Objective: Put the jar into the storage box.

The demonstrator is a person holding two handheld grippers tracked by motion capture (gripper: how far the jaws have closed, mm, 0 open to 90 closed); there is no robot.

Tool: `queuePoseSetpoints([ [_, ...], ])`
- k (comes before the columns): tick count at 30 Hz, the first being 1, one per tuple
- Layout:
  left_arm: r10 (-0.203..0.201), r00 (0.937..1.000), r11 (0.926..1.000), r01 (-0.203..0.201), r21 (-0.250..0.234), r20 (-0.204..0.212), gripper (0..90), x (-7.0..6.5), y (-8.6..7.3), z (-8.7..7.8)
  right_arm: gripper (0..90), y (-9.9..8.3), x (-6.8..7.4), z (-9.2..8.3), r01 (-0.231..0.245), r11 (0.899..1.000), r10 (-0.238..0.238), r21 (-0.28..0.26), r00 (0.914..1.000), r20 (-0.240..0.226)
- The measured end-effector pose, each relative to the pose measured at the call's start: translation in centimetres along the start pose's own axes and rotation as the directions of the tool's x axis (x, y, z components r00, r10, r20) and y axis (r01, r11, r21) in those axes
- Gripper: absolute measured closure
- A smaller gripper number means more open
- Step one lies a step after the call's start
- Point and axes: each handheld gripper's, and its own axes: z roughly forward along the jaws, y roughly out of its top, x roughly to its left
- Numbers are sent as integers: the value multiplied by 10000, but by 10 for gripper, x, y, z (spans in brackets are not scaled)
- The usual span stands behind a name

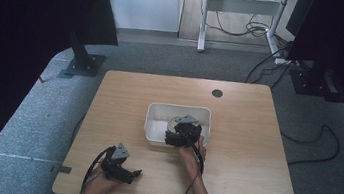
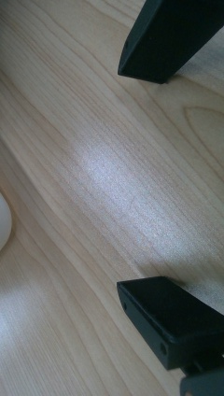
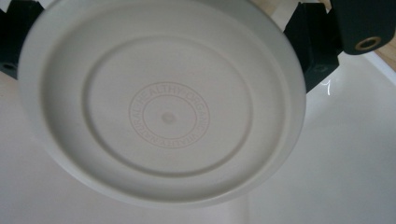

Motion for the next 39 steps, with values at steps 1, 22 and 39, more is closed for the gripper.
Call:
queuePoseSetpoints([
  [1, -1, 10000, 10000, 1, 1, -1, 3, 0, 0, 0, 90, 0, 0, 0, -14, 10000, 14, 10, 10000, 6],
  [22, -2, 10000, 10000, 2, -2, 0, 3, 0, 0, 0, 0, -1, -3, -7, 208, 9997, -211, -158, 9996, -196],
  [39, 2, 10000, 10000, -2, 1, -2, 3, 0, 0, 0, 2, -2, -6, -27, 339, 9987, -362, -388, 9975, -601],
])
